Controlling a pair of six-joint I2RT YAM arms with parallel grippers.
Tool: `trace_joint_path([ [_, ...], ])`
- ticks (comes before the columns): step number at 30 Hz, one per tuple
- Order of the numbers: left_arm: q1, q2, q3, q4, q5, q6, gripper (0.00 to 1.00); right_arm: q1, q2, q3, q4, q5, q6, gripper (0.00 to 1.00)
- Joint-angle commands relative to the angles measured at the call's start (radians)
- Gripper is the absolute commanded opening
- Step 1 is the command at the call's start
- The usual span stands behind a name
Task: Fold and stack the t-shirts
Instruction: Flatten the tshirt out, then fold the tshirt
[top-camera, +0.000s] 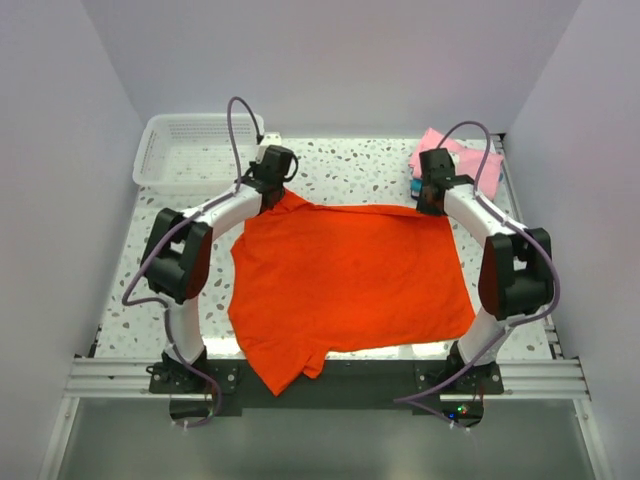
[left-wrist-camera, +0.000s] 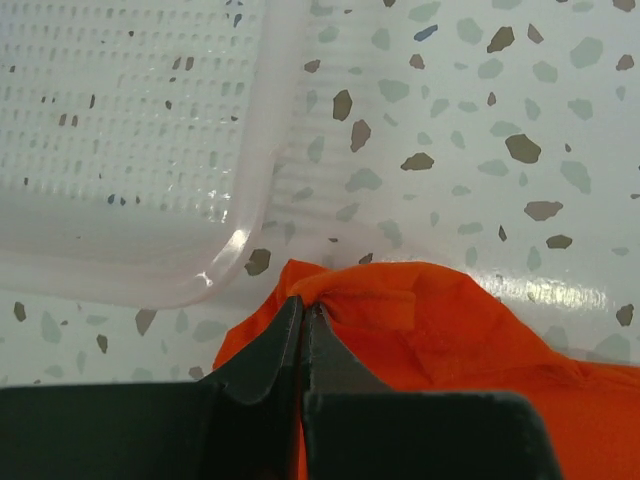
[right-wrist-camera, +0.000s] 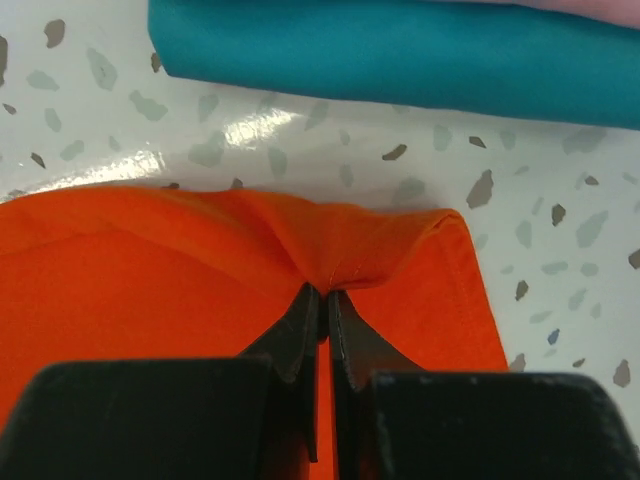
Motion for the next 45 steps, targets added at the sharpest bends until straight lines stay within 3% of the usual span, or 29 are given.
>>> trace_joint_path([
  [1,0.016,0.037,0.091,0.104,0.036,-0.03,0.0,0.005,0.041,0.102,0.095,-0.026,0.003,0.0],
  [10,0.03,0.048,0.081,0.096,0.067,-0.059,0.0,-0.004,0.116,0.14,0.072,-0.019,-0.003,0.0],
  [27,0.013,-0.349,-0.278,-0.003,0.125,-0.271,0.0,-0.018,0.006,0.093,0.022,-0.031,-0.043,0.0],
  [35,-0.114,-0.527,-0.358,-0.194,-0.071,-0.427,0.0,-0.019,-0.017,0.128,-0.064,-0.04,-0.063,0.0],
  [39,-0.182,-0.57,-0.364,-0.376,-0.157,-0.562,0.0,-0.022,-0.028,0.138,-0.093,-0.034,-0.081,0.0],
  [45,-0.24,-0.67,-0.415,-0.491,-0.182,-0.685,0.0,-0.027,-0.042,0.169,-0.159,-0.023,-0.109,0.0],
])
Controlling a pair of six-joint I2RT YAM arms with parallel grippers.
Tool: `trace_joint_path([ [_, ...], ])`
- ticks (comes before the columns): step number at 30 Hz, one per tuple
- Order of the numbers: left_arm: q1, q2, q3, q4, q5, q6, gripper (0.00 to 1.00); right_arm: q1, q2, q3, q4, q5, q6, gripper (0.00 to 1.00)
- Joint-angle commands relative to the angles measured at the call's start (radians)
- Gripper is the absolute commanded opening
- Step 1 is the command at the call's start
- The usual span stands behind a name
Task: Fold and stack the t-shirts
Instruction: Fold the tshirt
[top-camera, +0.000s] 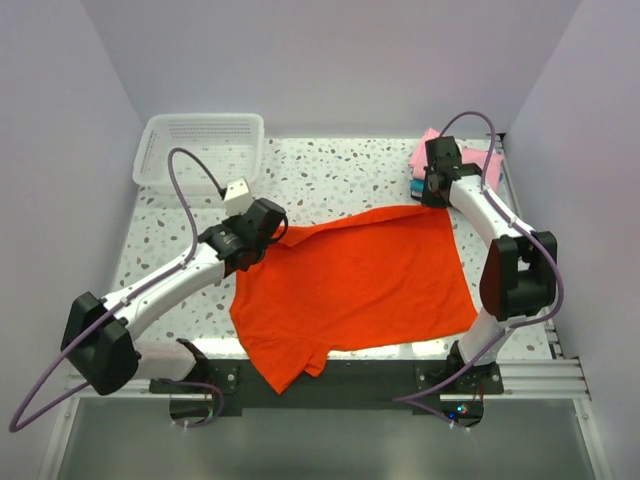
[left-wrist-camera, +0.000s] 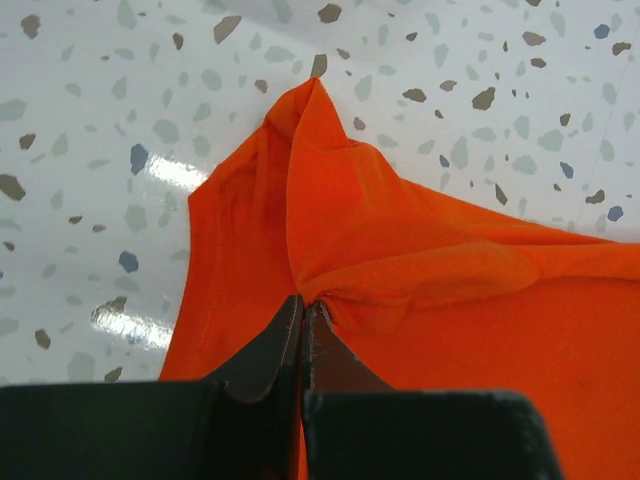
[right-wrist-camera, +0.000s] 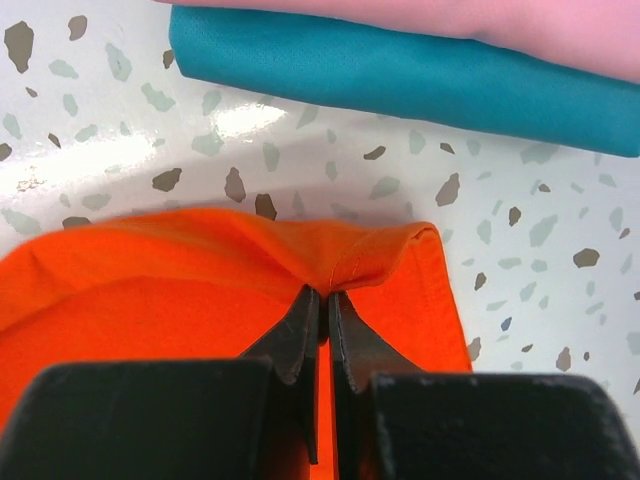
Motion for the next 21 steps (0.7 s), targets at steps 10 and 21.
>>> trace_joint_path([
  [10,-0.107,-0.199,-0.099,-0.199,-0.04,-0.244,0.0,-0.01,-0.058,0.056,-0.091,0.001,-0.047,0.0],
  [21,-0.202,-0.255,-0.151,-0.27,-0.002,-0.355,0.0,-0.011,-0.065,0.044,-0.104,0.008,-0.062,0.0],
])
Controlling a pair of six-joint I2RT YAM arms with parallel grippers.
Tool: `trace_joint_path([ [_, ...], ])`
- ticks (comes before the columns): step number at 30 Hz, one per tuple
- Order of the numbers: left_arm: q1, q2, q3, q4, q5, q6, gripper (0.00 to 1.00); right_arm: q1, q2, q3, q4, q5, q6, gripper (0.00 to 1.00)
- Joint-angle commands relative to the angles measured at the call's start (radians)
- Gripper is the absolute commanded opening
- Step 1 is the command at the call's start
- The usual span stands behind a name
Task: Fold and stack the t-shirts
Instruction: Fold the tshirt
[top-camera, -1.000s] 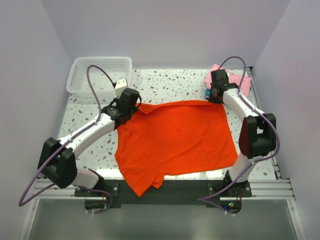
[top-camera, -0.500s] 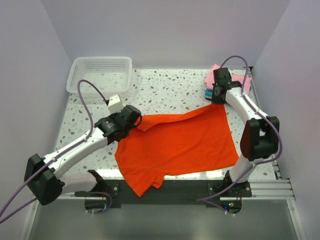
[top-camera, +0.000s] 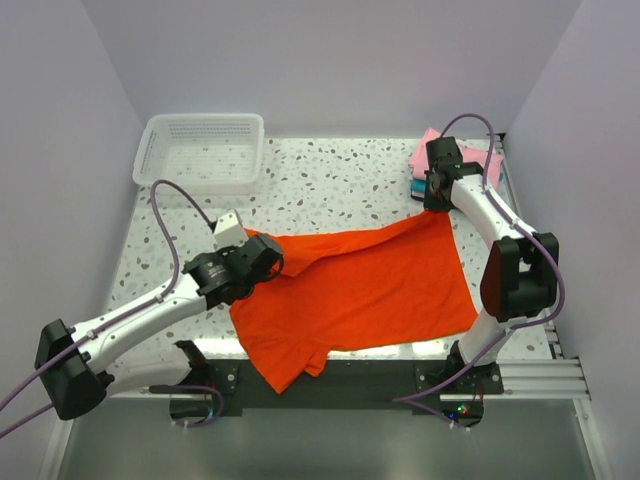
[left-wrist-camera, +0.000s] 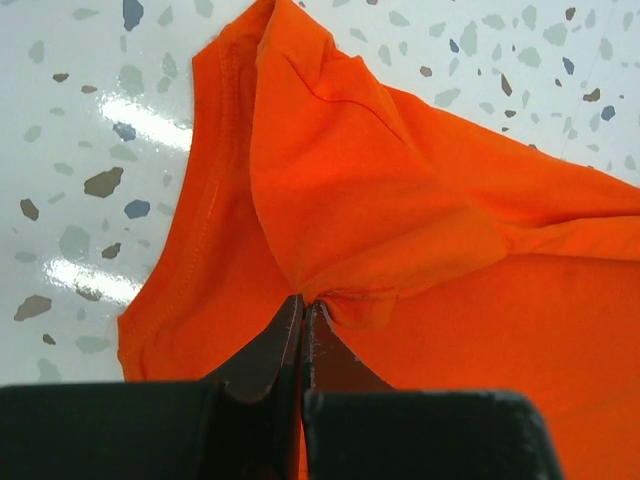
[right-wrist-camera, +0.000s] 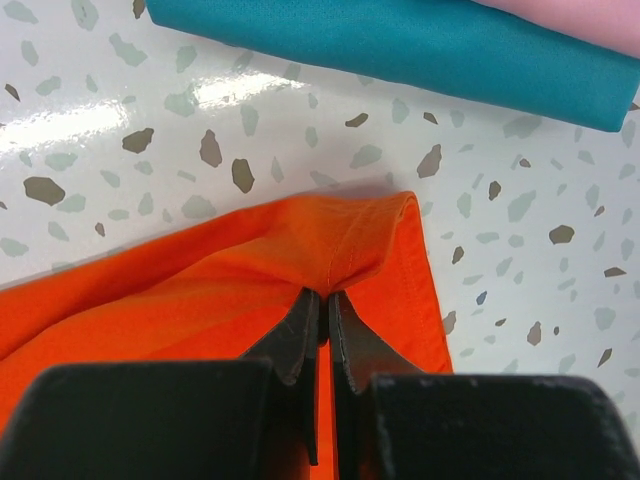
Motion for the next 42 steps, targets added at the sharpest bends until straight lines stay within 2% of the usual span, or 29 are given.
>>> trace_joint_path([
  [1,-0.027,-0.028,-0.022,-0.028,0.002,-0.065,0.0,-0.005,-0.054,0.023,-0.011,0.004,-0.021,0.0],
  [11,-0.102,-0.084,-0.025,-0.073,0.044,-0.111,0.0,-0.01,-0.029,0.04,-0.013,0.021,-0.05,0.0],
  [17,-0.125,-0.046,-0.039,-0.094,0.07,-0.146,0.0,-0.013,-0.02,0.037,-0.011,0.01,-0.063,0.0],
  [24,-0.166,-0.058,-0.142,-0.038,0.15,-0.177,0.0,-0.016,-0.009,0.012,-0.027,0.052,-0.07,0.0],
  [28,-0.176,-0.051,-0.151,-0.08,0.153,-0.2,0.02,-0.019,0.007,0.009,-0.069,0.117,-0.05,0.05],
  [30,-0.177,-0.052,-0.149,-0.119,0.147,-0.203,0.15,-0.02,0.006,-0.005,-0.085,0.15,-0.035,0.09],
  [31,-0.177,-0.054,-0.151,-0.128,0.15,-0.199,0.22,-0.024,0.003,-0.011,-0.085,0.164,-0.03,0.17],
  [32,-0.179,-0.057,-0.152,-0.137,0.153,-0.194,0.38,-0.028,0.001,-0.018,-0.088,0.167,-0.024,0.24],
  [33,-0.18,-0.061,-0.151,-0.14,0.151,-0.183,0.42,-0.03,0.001,-0.021,-0.09,0.167,-0.023,0.34],
  [34,-0.179,-0.065,-0.152,-0.142,0.157,-0.165,0.48,-0.033,0.001,-0.021,-0.097,0.173,-0.02,0.58],
  [35,-0.18,-0.074,-0.151,-0.143,0.159,-0.154,0.66,-0.033,-0.002,-0.017,-0.115,0.177,-0.009,0.7],
  [36,-0.18,-0.078,-0.149,-0.146,0.159,-0.145,0.76,-0.033,-0.006,-0.018,-0.12,0.177,-0.006,0.78],
  [37,-0.18,-0.084,-0.146,-0.154,0.147,-0.143,0.87,-0.031,-0.016,-0.021,-0.125,0.177,-0.003,0.99],
  [38,-0.18,-0.094,-0.136,-0.165,0.136,-0.143,1.0,-0.033,-0.037,-0.029,-0.125,0.165,0.003,0.99],
  [41,-0.177,-0.098,-0.096,-0.15,0.076,-0.121,1.0,-0.033,-0.084,-0.051,-0.11,0.106,0.002,0.99],
  [42,-0.177,-0.094,-0.085,-0.14,0.055,-0.116,1.0,-0.033,-0.12,-0.061,-0.087,0.031,-0.004,0.99],
])
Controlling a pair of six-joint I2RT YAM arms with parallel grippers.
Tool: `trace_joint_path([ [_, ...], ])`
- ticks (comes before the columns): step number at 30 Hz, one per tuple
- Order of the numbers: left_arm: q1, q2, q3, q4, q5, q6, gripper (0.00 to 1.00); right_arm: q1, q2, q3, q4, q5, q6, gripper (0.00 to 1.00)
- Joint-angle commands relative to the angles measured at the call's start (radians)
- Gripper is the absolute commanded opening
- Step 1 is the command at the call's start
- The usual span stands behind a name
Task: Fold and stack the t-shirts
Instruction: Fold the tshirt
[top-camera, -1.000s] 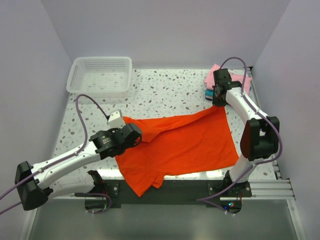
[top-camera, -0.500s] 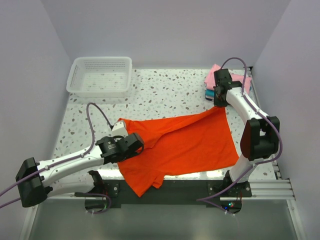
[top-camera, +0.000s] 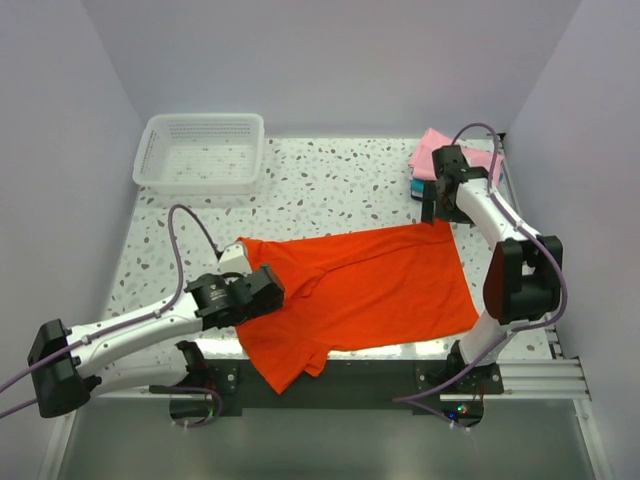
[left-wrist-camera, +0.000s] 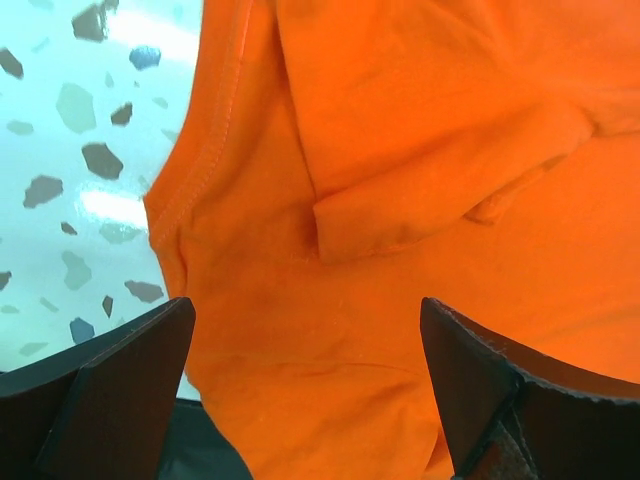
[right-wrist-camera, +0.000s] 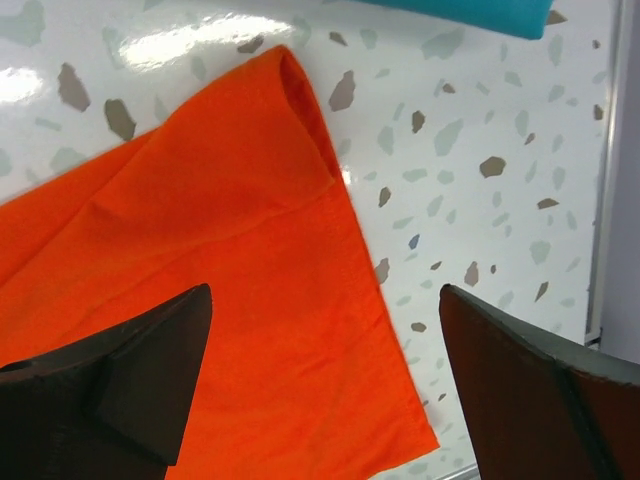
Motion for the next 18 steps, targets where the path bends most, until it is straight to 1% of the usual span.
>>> trace_joint_path([
  [1,-0.002,0.004,0.071,0.015,-0.129,0.035,1.0,0.0,-0.121,-0.028,0.027,-0.13,0.006,0.99],
  [2,0.012,0.01,0.088,0.052,-0.149,0.046,1.0,0.0,-0.141,-0.054,0.071,-0.24,-0.011,0.99],
  [4,0.048,0.037,0.099,0.093,-0.176,0.095,1.0,0.0,-0.177,-0.085,0.116,-0.36,-0.02,0.99],
  [5,0.12,0.047,0.101,0.156,-0.16,0.129,1.0,0.001,-0.181,-0.115,0.163,-0.418,-0.025,0.99],
  [6,0.166,0.054,0.093,0.202,-0.134,0.217,1.0,0.0,-0.183,-0.128,0.183,-0.51,-0.028,0.99],
  [7,0.211,0.069,0.085,0.245,-0.069,0.251,1.0,0.001,-0.178,-0.139,0.197,-0.537,-0.028,0.99],
  [8,0.281,0.079,0.069,0.32,-0.045,0.282,1.0,0.001,-0.172,-0.146,0.215,-0.551,-0.022,0.99],
  [9,0.309,0.088,0.059,0.353,-0.027,0.323,1.0,0.001,-0.162,-0.148,0.223,-0.566,-0.02,0.99],
  [12,0.406,0.137,0.042,0.452,0.018,0.38,0.99,0.003,-0.117,-0.14,0.229,-0.565,-0.017,0.99],
  [13,0.426,0.16,0.03,0.48,0.031,0.412,0.96,0.001,-0.1,-0.142,0.237,-0.572,-0.015,0.99],
  [14,0.476,0.175,0.026,0.535,0.054,0.429,0.93,0.001,-0.091,-0.143,0.246,-0.578,-0.015,0.99],
  [15,0.501,0.189,0.026,0.561,0.083,0.445,0.89,0.001,-0.085,-0.145,0.254,-0.582,-0.012,0.99],
  [16,0.522,0.22,0.015,0.624,0.137,0.477,0.8,0.003,-0.07,-0.146,0.257,-0.585,-0.011,0.99],
  [17,0.56,0.238,0.01,0.65,0.163,0.489,0.76,0.001,-0.063,-0.148,0.259,-0.583,-0.008,0.99],
  [18,0.575,0.257,0.009,0.672,0.183,0.503,0.73,0.003,-0.057,-0.148,0.266,-0.58,-0.008,0.99],
])
